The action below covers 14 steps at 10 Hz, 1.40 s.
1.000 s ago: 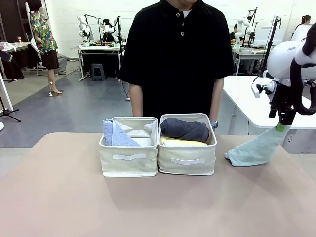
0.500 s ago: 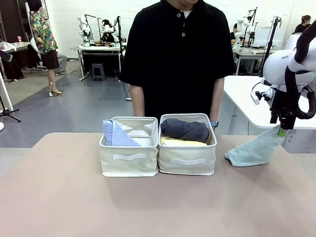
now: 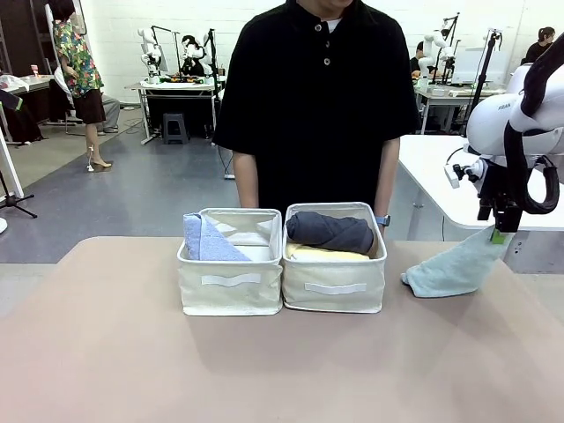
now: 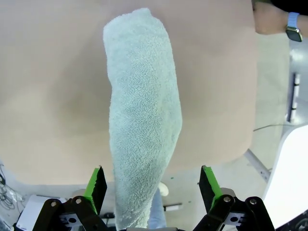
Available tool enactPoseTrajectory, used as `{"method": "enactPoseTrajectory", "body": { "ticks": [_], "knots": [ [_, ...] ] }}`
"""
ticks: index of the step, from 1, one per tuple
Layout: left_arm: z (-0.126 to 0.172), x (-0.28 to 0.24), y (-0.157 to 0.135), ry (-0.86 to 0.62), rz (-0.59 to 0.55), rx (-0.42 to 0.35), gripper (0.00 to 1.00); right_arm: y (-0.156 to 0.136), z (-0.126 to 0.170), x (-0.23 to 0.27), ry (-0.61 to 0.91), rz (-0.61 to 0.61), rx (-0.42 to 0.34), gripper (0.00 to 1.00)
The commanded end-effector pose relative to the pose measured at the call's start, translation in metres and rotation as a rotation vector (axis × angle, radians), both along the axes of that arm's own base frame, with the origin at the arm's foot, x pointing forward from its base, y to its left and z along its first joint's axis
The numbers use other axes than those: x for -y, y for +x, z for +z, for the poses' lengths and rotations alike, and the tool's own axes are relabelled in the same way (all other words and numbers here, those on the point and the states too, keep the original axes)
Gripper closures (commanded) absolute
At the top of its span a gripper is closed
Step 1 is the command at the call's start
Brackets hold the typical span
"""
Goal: Sort the towels based on their folding style.
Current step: Pick up another triangle-folded towel from the table and place it in the left Fabric basket.
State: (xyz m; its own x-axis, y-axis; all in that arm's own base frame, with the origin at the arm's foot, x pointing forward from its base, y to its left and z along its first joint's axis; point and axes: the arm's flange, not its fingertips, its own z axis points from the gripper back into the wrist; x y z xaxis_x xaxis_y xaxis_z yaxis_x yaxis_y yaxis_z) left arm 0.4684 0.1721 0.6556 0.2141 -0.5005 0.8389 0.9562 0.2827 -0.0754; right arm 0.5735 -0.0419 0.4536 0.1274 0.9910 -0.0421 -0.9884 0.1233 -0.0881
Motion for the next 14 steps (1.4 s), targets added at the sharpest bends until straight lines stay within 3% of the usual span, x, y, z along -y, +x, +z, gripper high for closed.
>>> {"method": "enactPoseTrajectory", "body": {
  "ticks": [1, 2, 3, 4, 6, 7, 9, 12, 13, 14],
  "knots": [
    [0.001, 0.0, -0.001, 0.0, 0.004, 0.004, 0.02, 0.007, -0.003, 0.005, 0.028, 0.022, -0.006, 0.0],
    [0.001, 0.0, -0.001, 0.0, 0.004, 0.004, 0.02, 0.007, -0.004, 0.006, 0.022, 0.029, -0.014, 0.45],
    [0.001, 0.0, -0.001, 0.0, 0.004, 0.004, 0.02, 0.007, -0.005, 0.006, 0.026, 0.024, -0.019, 0.57],
    [0.001, 0.0, -0.001, 0.0, 0.004, 0.004, 0.02, 0.008, -0.007, 0.007, 0.027, 0.024, -0.023, 1.0],
    [0.001, 0.0, -0.001, 0.0, 0.004, 0.004, 0.02, 0.007, -0.009, 0.007, 0.027, 0.03, -0.033, 1.0],
    [0.001, 0.0, -0.001, 0.0, 0.004, 0.004, 0.02, 0.007, -0.01, 0.007, 0.027, 0.03, -0.036, 0.84],
    [0.001, 0.0, -0.001, 0.0, 0.004, 0.004, 0.02, 0.008, -0.01, 0.008, 0.027, 0.025, -0.038, 1.0],
    [0.001, 0.0, -0.001, 0.0, 0.004, 0.004, 0.02, 0.006, -0.006, 0.009, 0.017, 0.033, -0.035, 1.0],
    [0.001, 0.0, -0.001, 0.0, 0.004, 0.004, 0.02, -0.009, 0.017, 0.004, -0.004, 0.059, -0.015, 1.0],
    [0.001, 0.0, -0.001, 0.0, 0.004, 0.004, 0.02, -0.032, 0.061, -0.003, 0.009, 0.106, 0.03, 0.96]
  ]
}}
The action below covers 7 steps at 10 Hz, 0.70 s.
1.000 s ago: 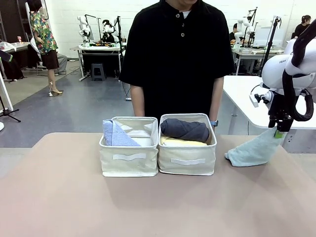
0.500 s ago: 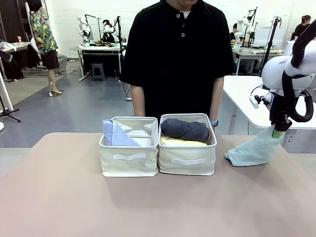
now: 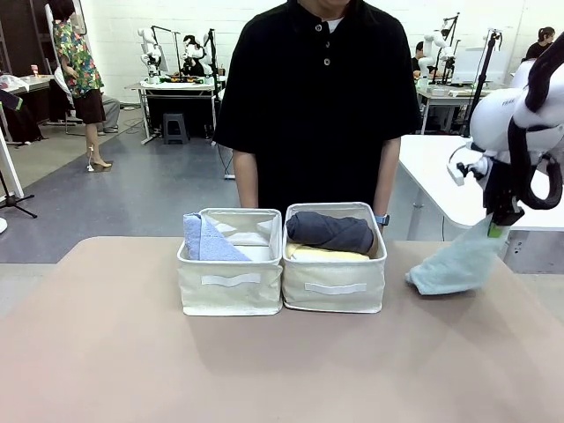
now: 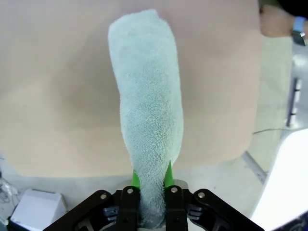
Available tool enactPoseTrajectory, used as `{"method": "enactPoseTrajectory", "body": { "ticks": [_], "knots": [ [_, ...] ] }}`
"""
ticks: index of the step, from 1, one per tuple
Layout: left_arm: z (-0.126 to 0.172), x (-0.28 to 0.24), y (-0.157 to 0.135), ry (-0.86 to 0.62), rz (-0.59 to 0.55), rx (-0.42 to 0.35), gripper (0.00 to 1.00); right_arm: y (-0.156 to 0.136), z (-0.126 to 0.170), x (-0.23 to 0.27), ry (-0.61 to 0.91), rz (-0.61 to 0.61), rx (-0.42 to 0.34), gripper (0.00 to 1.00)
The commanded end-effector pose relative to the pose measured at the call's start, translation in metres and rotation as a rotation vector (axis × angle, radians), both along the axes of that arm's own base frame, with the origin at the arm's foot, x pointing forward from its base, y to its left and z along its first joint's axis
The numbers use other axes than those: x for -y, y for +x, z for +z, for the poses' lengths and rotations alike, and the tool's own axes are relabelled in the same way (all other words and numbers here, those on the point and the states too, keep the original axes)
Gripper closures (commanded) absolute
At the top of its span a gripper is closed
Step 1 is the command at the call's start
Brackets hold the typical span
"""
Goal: Sort the towels based on their folding style.
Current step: Pick up another triangle-folded towel from the table and place it in the left Fabric basket.
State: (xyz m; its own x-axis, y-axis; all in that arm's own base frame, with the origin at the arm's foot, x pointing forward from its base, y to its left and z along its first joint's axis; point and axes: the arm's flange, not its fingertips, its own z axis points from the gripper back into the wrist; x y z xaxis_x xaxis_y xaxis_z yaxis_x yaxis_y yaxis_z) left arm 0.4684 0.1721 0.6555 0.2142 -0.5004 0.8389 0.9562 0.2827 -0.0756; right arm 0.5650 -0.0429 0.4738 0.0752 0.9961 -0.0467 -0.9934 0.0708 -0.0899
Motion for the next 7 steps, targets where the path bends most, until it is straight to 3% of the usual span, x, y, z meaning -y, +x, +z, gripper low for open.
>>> {"method": "enactPoseTrajectory", "body": {
  "ticks": [1, 3, 4, 6, 7],
  "knots": [
    [0.001, 0.0, -0.001, 0.0, 0.004, 0.005, 0.02, -0.051, 0.095, -0.01, 0.066, 0.077, 0.106, 0.96],
    [0.001, 0.0, -0.001, 0.0, 0.004, 0.005, 0.02, -0.094, 0.187, -0.018, 0.087, 0.044, 0.252, 0.96],
    [0.001, 0.0, -0.001, 0.0, 0.004, 0.005, 0.02, -0.103, 0.212, -0.017, 0.107, 0.014, 0.273, 0.96],
    [0.001, 0.0, -0.001, 0.0, 0.004, 0.005, 0.02, -0.106, 0.218, -0.013, 0.122, -0.02, 0.238, 0.96],
    [0.001, 0.0, -0.001, 0.0, 0.004, 0.005, 0.02, -0.129, 0.237, -0.017, 0.085, 0.026, 0.295, 0.96]
  ]
}}
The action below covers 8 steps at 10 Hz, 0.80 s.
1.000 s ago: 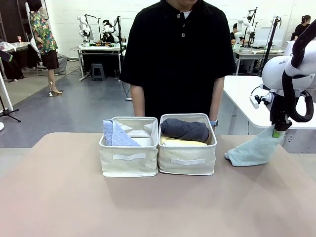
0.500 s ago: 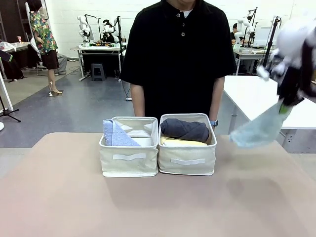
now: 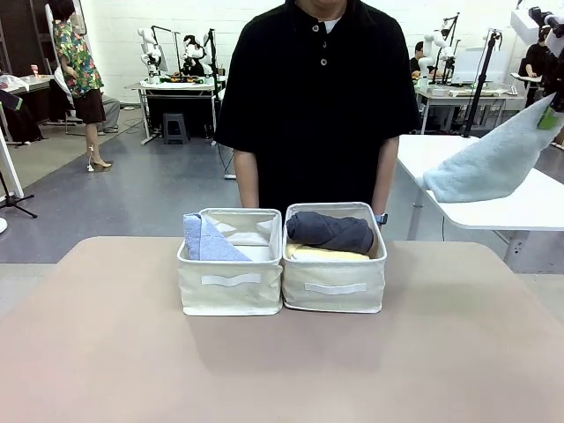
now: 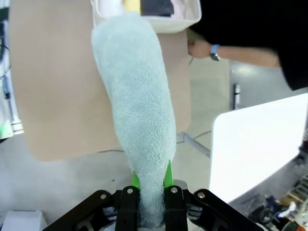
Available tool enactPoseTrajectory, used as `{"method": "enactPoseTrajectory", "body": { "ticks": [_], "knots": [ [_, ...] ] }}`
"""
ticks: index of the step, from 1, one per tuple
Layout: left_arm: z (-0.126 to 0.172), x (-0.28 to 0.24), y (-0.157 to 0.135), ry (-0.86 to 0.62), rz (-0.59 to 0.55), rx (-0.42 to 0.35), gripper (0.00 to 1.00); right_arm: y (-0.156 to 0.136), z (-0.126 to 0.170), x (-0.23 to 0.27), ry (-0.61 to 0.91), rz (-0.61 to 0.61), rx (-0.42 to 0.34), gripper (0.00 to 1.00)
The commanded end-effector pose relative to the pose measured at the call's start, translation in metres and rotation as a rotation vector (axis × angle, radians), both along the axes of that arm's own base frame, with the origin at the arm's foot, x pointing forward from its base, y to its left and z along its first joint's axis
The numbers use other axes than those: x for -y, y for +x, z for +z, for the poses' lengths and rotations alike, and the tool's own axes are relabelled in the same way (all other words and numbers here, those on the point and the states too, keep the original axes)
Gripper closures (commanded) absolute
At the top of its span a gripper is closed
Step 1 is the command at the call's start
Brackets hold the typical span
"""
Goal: Sort the towels based on their folding style.
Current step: Pick up another triangle-folded towel from the table and place it in the left Fabric basket.
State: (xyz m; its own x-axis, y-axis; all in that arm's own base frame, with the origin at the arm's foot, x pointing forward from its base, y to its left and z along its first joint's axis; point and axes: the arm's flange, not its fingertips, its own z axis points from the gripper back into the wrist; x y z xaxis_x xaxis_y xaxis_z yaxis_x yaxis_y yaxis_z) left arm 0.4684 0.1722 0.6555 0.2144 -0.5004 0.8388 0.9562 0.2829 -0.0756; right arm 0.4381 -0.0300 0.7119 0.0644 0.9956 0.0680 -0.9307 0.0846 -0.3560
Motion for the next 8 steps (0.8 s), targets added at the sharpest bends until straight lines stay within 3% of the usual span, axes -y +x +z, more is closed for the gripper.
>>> {"method": "enactPoseTrajectory", "body": {
  "ticks": [1, 3, 4, 6, 8],
  "knots": [
    [0.001, 0.0, -0.001, 0.0, 0.004, 0.005, 0.02, -0.002, -0.001, -0.004, -0.012, 0.016, 0.013, 0.96],
    [0.001, 0.0, -0.001, 0.0, 0.004, 0.005, 0.02, -0.002, -0.001, -0.004, -0.012, 0.016, 0.013, 0.96],
    [0.001, 0.0, -0.001, 0.0, 0.004, 0.005, 0.02, 0.0, 0.0, -0.004, -0.001, 0.011, 0.0, 0.81],
    [0.001, 0.0, -0.001, 0.0, 0.004, 0.005, 0.02, 0.028, -0.018, -0.111, 0.102, -0.036, 0.019, 0.81],
    [0.001, 0.0, -0.001, 0.0, 0.004, 0.005, 0.02, 0.04, -0.009, -0.227, 0.212, 0.017, 0.049, 0.81]
  ]
}}
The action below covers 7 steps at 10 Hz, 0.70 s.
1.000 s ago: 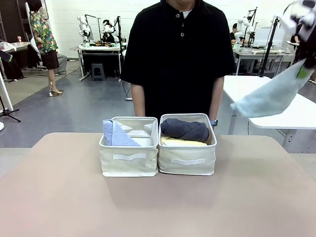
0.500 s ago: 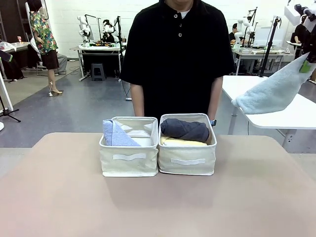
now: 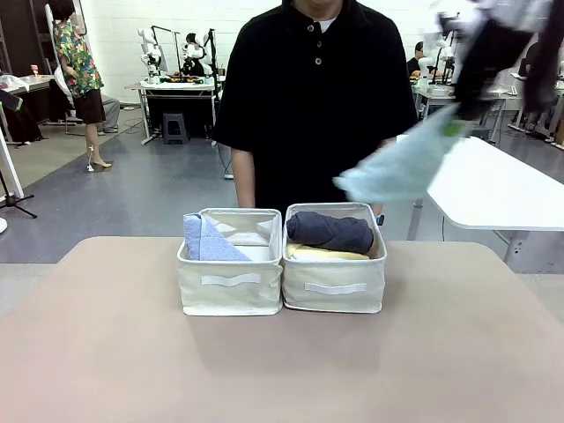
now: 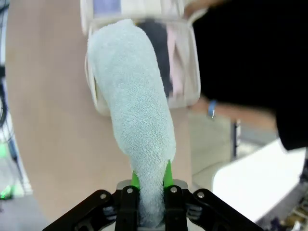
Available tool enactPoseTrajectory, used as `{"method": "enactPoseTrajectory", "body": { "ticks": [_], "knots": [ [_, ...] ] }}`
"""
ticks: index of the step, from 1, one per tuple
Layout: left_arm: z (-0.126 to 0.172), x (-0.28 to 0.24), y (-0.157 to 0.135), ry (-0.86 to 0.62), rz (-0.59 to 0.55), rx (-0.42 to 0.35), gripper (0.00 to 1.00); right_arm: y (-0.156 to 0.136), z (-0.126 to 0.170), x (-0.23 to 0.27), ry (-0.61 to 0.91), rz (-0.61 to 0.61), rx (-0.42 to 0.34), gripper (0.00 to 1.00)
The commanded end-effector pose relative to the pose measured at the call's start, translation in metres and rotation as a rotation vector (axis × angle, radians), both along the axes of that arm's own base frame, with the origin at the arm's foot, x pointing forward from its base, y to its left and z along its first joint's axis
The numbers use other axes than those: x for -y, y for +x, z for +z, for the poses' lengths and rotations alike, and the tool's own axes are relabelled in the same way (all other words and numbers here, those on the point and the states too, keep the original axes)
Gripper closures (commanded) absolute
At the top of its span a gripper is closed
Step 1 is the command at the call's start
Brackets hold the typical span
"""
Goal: Sort the towels based on their folding style.
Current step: Pick up another triangle-folded towel from the table and place it in the left Fabric basket.
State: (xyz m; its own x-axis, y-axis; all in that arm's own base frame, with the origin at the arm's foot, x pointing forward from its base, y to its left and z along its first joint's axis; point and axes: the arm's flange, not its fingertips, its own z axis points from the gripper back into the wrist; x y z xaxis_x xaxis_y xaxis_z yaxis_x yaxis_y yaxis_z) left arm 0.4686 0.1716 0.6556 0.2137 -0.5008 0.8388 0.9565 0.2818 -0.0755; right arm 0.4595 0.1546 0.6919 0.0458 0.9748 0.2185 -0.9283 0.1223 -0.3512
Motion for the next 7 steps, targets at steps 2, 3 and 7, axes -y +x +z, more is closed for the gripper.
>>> {"method": "enactPoseTrajectory", "body": {
  "ticks": [2, 3, 7],
  "knots": [
    [0.001, 0.0, -0.001, 0.0, 0.005, 0.005, 0.02, 0.031, 0.003, -0.13, 0.049, 0.027, 0.006, 0.81],
    [0.001, 0.0, -0.001, 0.0, 0.005, 0.005, 0.02, 0.039, -0.004, -0.163, 0.028, 0.036, 0.0, 0.81],
    [0.001, 0.0, -0.001, 0.0, 0.005, 0.005, 0.02, 0.095, -0.026, -0.23, -0.005, -0.024, -0.031, 0.81]
  ]
}}
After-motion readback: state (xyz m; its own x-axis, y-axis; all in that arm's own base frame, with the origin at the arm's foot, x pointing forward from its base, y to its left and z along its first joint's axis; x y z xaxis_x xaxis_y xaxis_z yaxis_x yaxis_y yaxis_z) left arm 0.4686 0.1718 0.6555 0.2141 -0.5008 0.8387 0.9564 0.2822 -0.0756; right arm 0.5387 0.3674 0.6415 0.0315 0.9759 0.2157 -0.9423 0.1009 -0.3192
